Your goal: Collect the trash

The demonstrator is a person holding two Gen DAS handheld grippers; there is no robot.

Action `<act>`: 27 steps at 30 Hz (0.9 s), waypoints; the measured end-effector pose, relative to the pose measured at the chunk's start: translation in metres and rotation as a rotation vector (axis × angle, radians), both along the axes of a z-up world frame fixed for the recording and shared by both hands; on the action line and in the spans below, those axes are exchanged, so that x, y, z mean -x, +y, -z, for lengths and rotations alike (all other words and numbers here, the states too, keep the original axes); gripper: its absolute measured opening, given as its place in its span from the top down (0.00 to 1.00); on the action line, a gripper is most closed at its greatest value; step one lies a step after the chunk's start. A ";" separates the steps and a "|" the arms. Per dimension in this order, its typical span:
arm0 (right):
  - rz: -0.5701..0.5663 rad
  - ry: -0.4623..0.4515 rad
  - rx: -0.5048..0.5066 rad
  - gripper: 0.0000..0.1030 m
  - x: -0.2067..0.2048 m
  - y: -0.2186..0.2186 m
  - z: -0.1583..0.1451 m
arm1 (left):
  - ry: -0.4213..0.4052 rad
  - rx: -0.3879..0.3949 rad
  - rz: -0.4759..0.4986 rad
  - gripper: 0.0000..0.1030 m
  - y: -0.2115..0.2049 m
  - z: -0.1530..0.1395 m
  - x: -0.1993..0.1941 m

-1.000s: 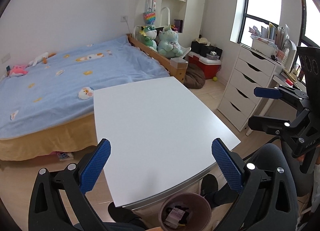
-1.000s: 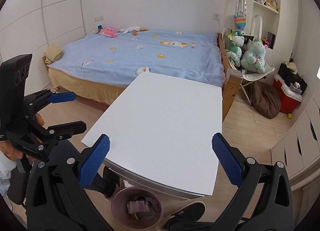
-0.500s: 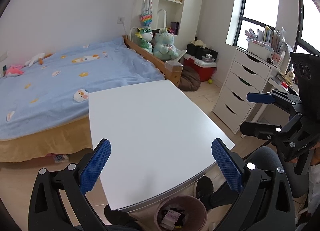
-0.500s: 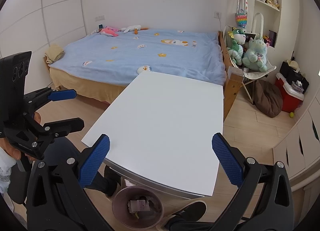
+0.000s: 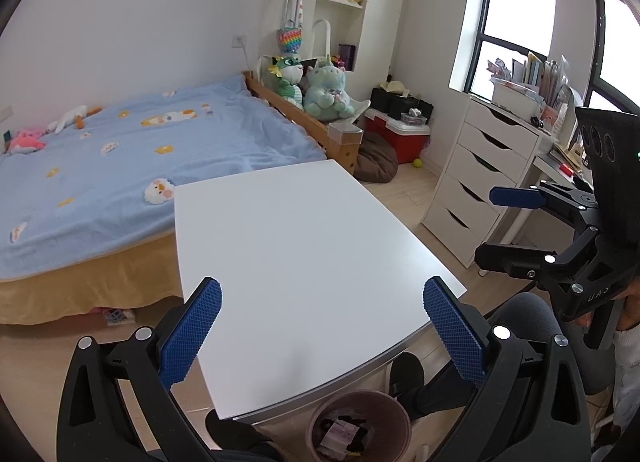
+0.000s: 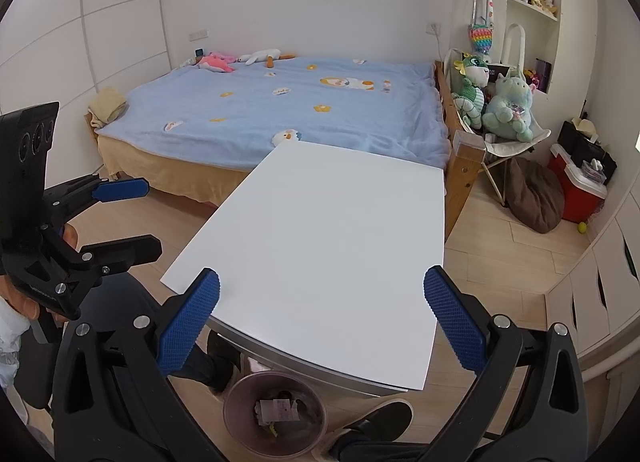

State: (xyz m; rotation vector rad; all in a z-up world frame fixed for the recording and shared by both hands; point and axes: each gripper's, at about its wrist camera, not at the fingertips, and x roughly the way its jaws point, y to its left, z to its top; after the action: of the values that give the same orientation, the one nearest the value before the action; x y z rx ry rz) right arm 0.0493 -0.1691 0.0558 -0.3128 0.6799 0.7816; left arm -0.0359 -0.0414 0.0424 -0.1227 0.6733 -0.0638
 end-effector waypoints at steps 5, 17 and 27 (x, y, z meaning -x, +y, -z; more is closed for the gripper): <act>0.000 0.000 0.001 0.03 0.000 0.000 0.000 | -0.002 0.003 0.000 0.06 0.000 0.000 0.000; -0.003 0.001 0.007 0.03 -0.001 0.000 -0.001 | 0.002 0.002 0.002 0.06 -0.001 -0.002 -0.001; -0.003 0.000 0.009 0.03 -0.001 0.000 -0.002 | 0.002 0.002 0.003 0.06 -0.001 -0.001 -0.001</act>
State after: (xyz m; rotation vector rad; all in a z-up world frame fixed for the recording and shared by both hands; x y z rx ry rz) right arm 0.0506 -0.1686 0.0578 -0.3221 0.6835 0.7821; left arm -0.0349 -0.0420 0.0438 -0.1239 0.6753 -0.0677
